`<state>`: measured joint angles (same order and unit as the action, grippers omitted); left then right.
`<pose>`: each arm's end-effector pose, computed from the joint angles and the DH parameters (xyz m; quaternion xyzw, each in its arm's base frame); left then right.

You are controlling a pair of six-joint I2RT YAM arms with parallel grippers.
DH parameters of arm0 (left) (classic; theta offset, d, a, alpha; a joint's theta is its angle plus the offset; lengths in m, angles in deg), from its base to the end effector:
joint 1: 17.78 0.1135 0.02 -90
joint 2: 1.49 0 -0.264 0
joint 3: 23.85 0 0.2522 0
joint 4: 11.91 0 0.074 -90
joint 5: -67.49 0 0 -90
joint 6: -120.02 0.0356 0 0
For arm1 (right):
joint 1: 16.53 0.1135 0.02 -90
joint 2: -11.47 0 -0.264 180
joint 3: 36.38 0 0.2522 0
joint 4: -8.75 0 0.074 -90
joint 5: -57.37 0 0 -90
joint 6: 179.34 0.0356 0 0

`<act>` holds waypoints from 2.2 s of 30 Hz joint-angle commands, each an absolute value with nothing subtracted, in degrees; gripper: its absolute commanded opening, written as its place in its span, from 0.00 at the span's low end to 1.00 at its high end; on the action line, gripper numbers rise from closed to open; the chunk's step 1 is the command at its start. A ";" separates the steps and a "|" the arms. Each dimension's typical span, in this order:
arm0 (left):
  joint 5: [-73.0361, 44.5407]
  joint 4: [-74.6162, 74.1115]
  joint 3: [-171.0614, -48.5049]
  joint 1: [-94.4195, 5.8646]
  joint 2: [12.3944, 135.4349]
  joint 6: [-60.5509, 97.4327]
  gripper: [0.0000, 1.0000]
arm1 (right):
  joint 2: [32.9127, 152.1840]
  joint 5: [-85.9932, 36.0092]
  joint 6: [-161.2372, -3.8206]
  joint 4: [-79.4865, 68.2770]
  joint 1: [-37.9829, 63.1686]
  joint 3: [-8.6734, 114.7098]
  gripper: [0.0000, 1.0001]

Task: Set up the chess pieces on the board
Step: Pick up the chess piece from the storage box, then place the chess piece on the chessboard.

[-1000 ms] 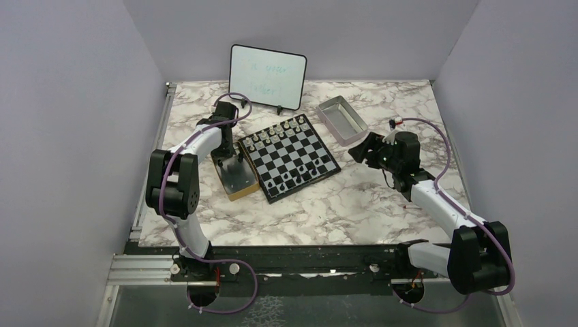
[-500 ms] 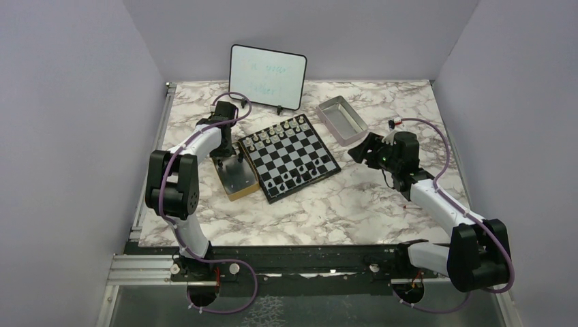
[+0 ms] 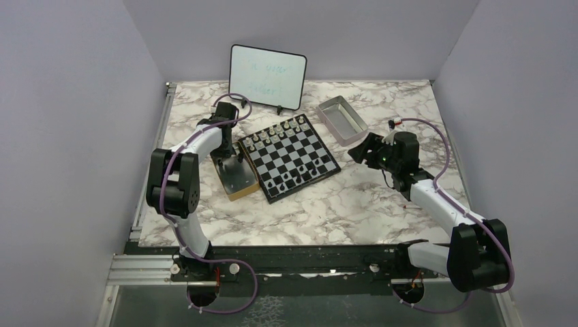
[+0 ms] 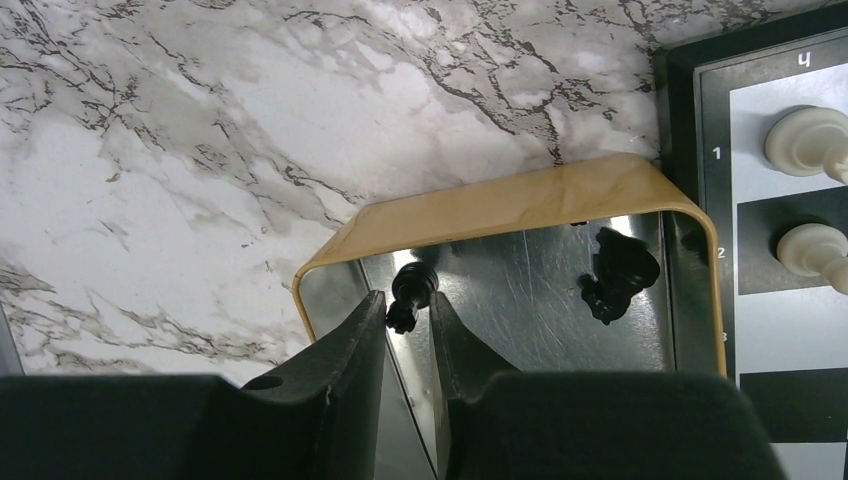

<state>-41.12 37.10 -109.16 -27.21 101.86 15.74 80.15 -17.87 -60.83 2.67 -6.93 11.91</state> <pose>0.3597 -0.0482 0.1931 -0.0731 0.9649 0.1147 0.2247 0.2524 0.0519 0.2232 0.0718 0.8428 0.2737 0.4578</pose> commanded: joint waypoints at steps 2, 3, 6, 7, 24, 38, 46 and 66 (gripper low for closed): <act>-39.82 36.83 -108.59 -26.75 102.83 15.35 0.24 | 79.87 -16.98 -61.26 4.81 -7.48 11.31 0.69; -39.90 36.81 -108.54 -26.77 102.96 15.42 0.25 | 79.87 -16.99 -61.30 4.79 -7.48 11.19 0.69; -40.00 36.83 -108.62 -26.77 103.22 15.59 0.25 | 79.68 -17.22 -61.31 4.79 -7.44 11.14 0.69; -39.89 36.83 -108.71 -26.75 103.33 15.65 0.25 | 79.69 -17.25 -61.38 4.77 -7.48 11.21 0.69; -32.64 40.23 -110.28 -26.83 98.91 17.28 0.07 | 78.87 -14.93 -61.72 5.38 -7.48 10.31 0.68; -24.78 44.63 -111.45 -27.75 90.06 16.86 0.09 | 74.75 -13.52 -60.45 -2.70 -7.47 11.95 0.67; -22.59 47.26 -112.10 -32.11 84.46 16.48 0.09 | 72.37 -15.50 -64.84 -10.55 -7.48 13.70 0.70; -32.80 51.24 -112.18 -58.98 86.08 5.75 0.10 | 69.17 -17.85 -66.69 -12.30 -7.48 13.47 0.71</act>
<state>-28.62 50.65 -112.92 -56.61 85.29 9.42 70.06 -16.75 -66.08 -11.69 -7.23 11.95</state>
